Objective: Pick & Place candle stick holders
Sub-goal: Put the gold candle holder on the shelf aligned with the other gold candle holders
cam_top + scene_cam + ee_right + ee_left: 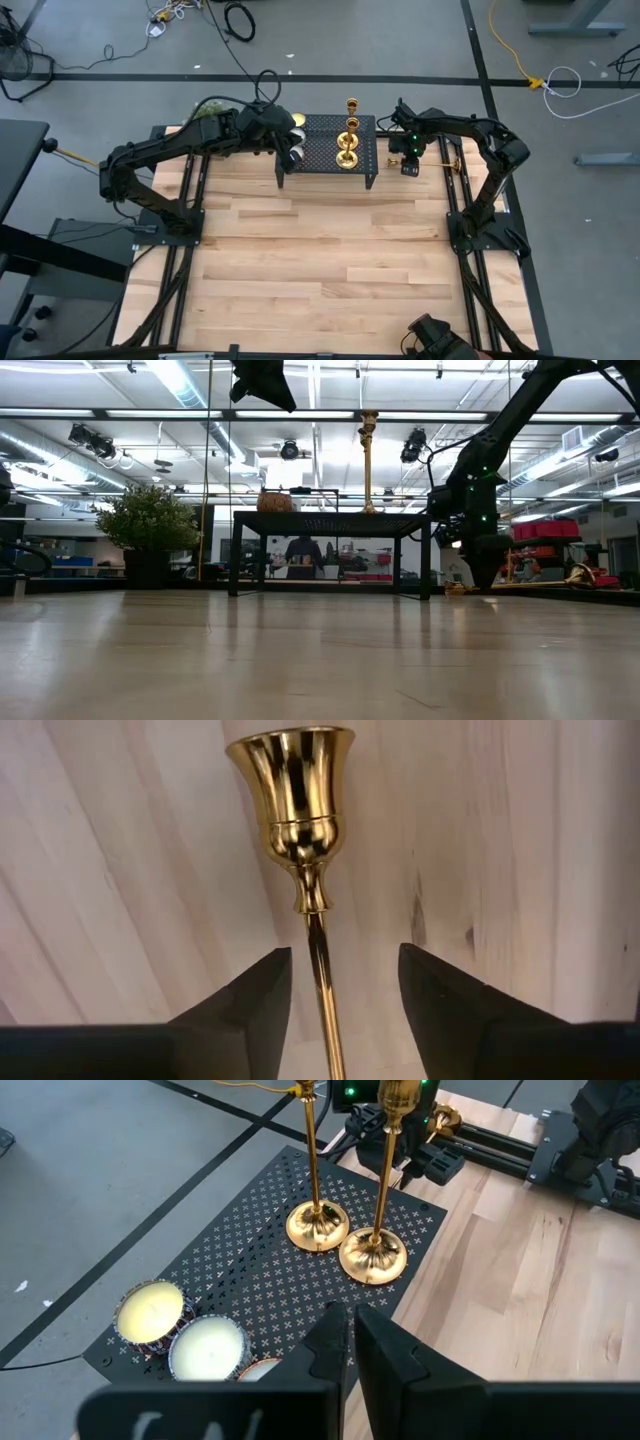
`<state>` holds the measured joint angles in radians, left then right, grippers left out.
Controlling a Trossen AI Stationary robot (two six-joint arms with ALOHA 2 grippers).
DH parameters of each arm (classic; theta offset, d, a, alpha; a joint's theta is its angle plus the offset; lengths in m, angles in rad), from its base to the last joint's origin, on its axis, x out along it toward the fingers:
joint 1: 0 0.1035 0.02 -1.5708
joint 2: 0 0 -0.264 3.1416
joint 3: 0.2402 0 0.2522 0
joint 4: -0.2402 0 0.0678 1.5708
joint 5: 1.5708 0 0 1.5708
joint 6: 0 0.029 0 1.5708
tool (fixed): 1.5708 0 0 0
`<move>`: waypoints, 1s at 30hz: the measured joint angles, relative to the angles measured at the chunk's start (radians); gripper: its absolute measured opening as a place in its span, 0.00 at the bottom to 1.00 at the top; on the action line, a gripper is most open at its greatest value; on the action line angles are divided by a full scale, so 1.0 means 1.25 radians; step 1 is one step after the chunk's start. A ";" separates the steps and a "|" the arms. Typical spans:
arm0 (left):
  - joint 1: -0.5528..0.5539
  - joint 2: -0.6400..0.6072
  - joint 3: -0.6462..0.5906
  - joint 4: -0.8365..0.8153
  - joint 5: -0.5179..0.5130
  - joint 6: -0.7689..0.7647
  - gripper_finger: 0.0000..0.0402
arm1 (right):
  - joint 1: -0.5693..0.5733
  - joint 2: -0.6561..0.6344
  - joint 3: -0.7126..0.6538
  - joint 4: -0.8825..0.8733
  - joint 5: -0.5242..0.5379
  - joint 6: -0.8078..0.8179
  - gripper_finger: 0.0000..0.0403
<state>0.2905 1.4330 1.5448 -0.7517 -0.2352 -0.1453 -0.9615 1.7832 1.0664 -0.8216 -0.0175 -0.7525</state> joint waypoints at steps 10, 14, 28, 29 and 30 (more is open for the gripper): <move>0.000 0.000 0.000 0.000 0.000 0.000 0.07 | 0.000 0.000 -0.007 0.008 0.001 0.008 0.34; 0.000 0.000 0.000 0.000 0.000 0.000 0.07 | 0.000 0.000 -0.007 0.008 0.001 0.015 0.27; 0.000 0.000 0.000 0.000 0.000 0.000 0.07 | 0.000 0.000 -0.007 0.011 0.004 0.018 0.05; 0.000 0.000 0.000 0.000 0.000 0.000 0.07 | 0.000 0.000 -0.007 0.012 0.008 0.018 0.04; 0.000 0.000 0.000 0.000 0.000 0.000 0.07 | 0.000 -0.001 -0.007 0.014 0.014 0.020 0.03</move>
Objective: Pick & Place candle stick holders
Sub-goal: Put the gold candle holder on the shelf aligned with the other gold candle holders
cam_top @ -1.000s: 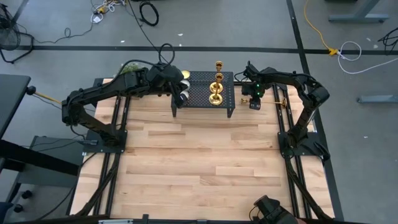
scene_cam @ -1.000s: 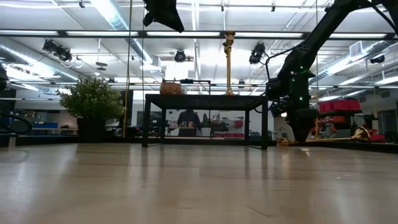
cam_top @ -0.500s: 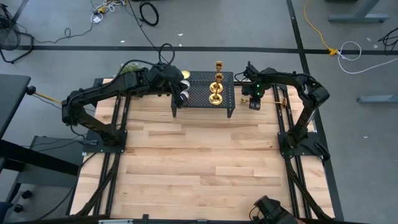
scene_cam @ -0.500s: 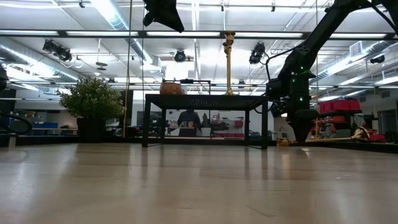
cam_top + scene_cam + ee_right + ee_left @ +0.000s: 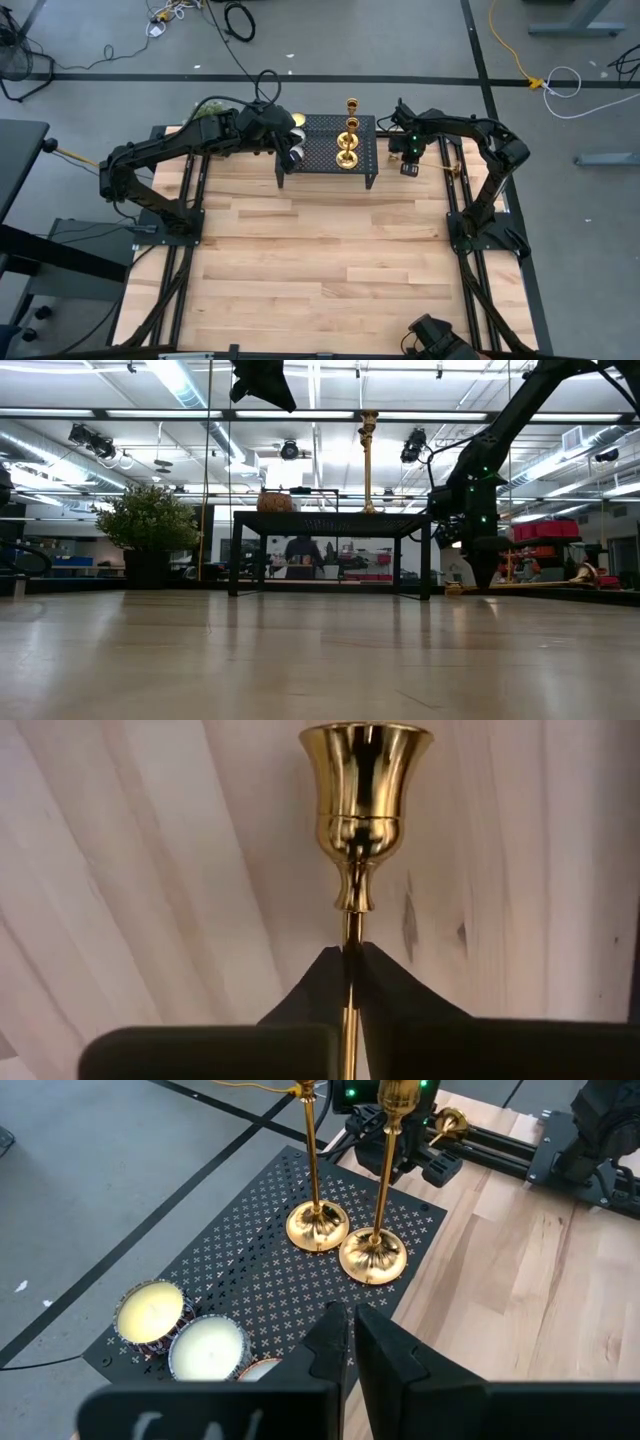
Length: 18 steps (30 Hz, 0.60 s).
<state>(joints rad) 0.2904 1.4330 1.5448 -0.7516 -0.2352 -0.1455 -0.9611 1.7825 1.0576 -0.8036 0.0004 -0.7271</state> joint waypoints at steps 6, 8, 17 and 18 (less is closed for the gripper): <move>0.000 0.000 0.000 0.000 0.000 0.000 0.07 | 0.000 0.000 0.011 -0.032 0.014 0.012 0.02; 0.000 0.000 0.000 0.000 0.000 0.000 0.07 | 0.000 -0.008 0.017 -0.041 0.014 0.018 0.02; 0.000 0.000 0.000 0.000 0.000 0.000 0.07 | 0.000 -0.101 0.063 -0.066 0.034 0.031 0.02; 0.000 0.000 0.000 0.000 0.000 0.000 0.07 | 0.000 -0.111 0.074 -0.068 0.037 0.031 0.02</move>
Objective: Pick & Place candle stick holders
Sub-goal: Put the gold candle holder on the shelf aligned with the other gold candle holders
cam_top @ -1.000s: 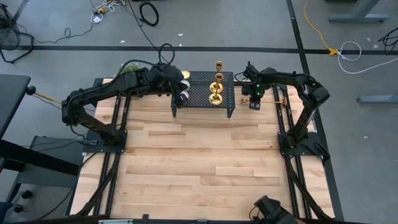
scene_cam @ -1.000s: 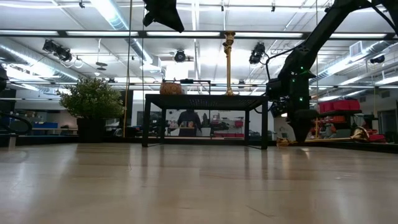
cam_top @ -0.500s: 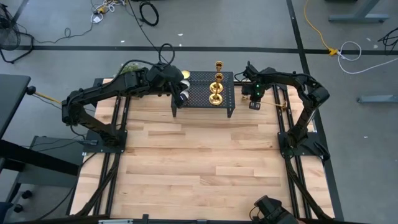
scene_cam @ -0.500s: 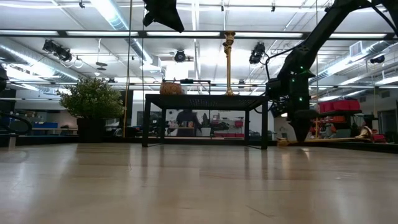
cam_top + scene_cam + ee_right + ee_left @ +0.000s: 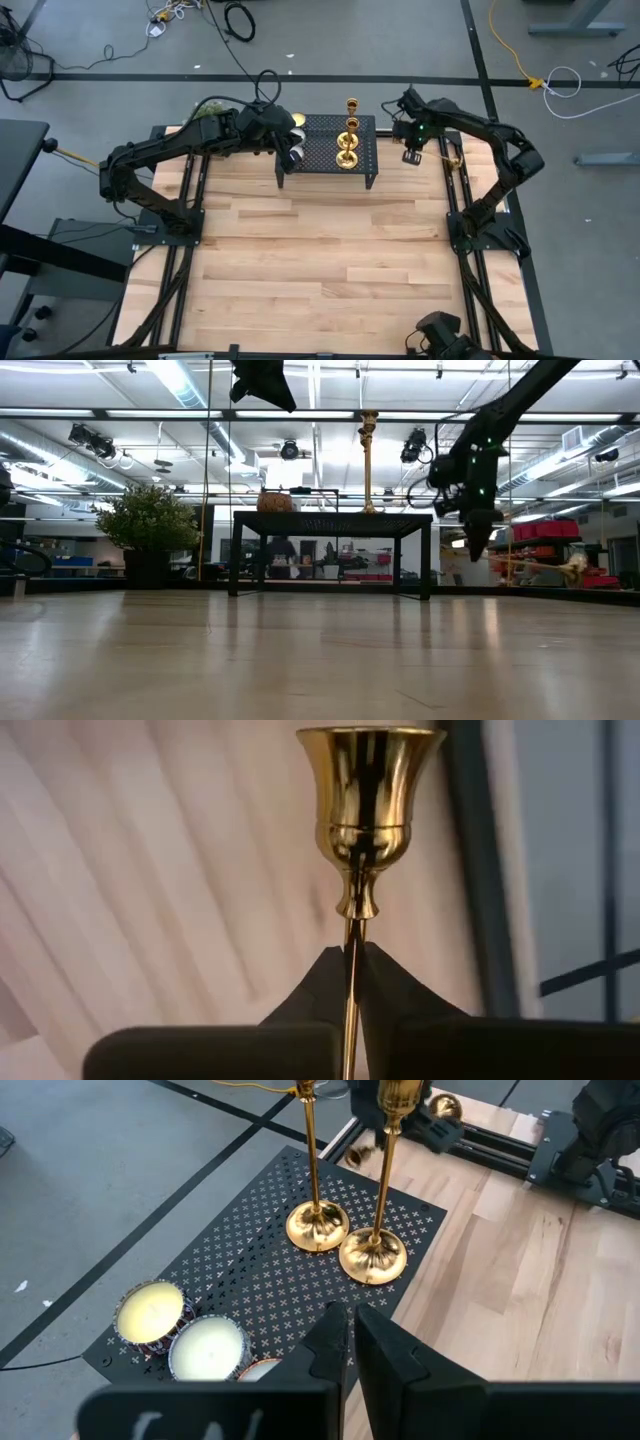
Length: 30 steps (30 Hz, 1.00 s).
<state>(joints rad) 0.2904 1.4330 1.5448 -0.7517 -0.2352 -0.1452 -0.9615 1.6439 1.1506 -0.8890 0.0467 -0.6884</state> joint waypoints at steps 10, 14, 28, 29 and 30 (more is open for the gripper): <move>0.000 0.000 0.000 0.000 0.000 0.000 0.07 | 0.000 -0.061 0.140 -0.051 -0.002 0.024 0.02; 0.000 0.000 0.000 0.000 0.000 0.000 0.07 | 0.001 -0.069 0.207 -0.056 -0.004 0.041 0.02; 0.000 0.000 0.000 0.000 0.000 0.001 0.07 | 0.003 -0.070 0.412 -0.026 -0.121 0.075 0.02; 0.000 0.000 0.000 0.000 0.000 0.001 0.07 | 0.005 -0.069 0.422 -0.014 -0.139 0.086 0.02; 0.000 0.000 0.000 0.000 0.000 0.001 0.07 | 0.008 -0.069 0.431 0.000 -0.158 0.092 0.02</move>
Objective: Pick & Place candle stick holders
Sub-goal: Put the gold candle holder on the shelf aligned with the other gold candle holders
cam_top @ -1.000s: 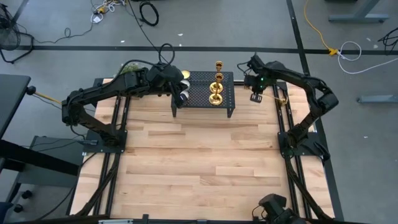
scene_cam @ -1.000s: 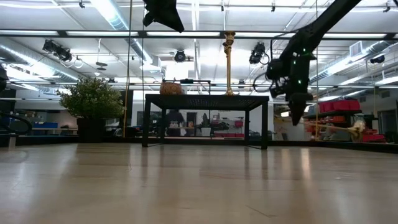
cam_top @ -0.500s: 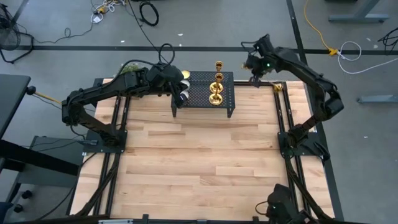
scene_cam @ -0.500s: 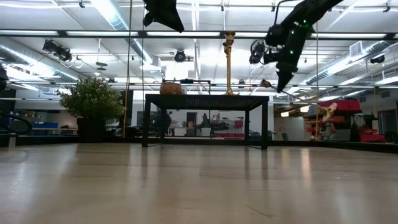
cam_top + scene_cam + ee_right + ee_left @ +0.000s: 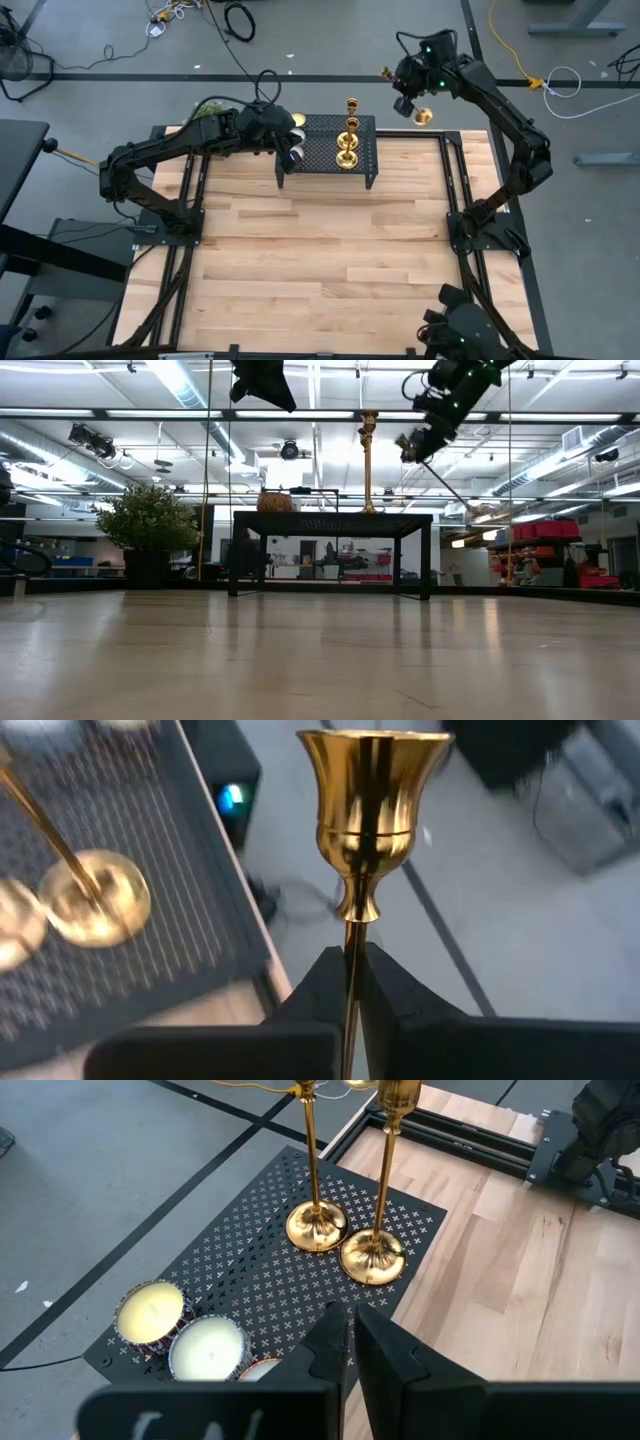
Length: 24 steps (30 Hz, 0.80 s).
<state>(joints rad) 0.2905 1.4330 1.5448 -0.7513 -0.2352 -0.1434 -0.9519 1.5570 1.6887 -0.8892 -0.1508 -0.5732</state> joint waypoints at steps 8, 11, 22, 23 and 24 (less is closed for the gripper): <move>0.000 0.000 0.000 0.000 0.000 0.000 0.07 | 0.032 0.000 0.015 0.137 -0.082 0.040 0.02; 0.000 0.000 0.000 0.000 0.000 0.000 0.07 | 0.046 0.001 0.015 0.178 -0.084 0.040 0.02; 0.000 0.000 0.000 0.000 0.000 0.000 0.07 | 0.053 0.001 0.015 0.291 -0.147 0.115 0.02; 0.000 0.000 0.000 0.000 0.000 0.000 0.07 | 0.053 0.001 0.011 0.301 -0.152 0.118 0.02; 0.000 0.000 0.000 0.000 0.000 0.000 0.07 | 0.053 0.000 0.002 0.318 -0.161 0.120 0.02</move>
<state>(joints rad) 0.2905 1.4330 1.5448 -0.7517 -0.2356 -0.1429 -0.8860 1.5575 1.6915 -0.4918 -0.3517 -0.4231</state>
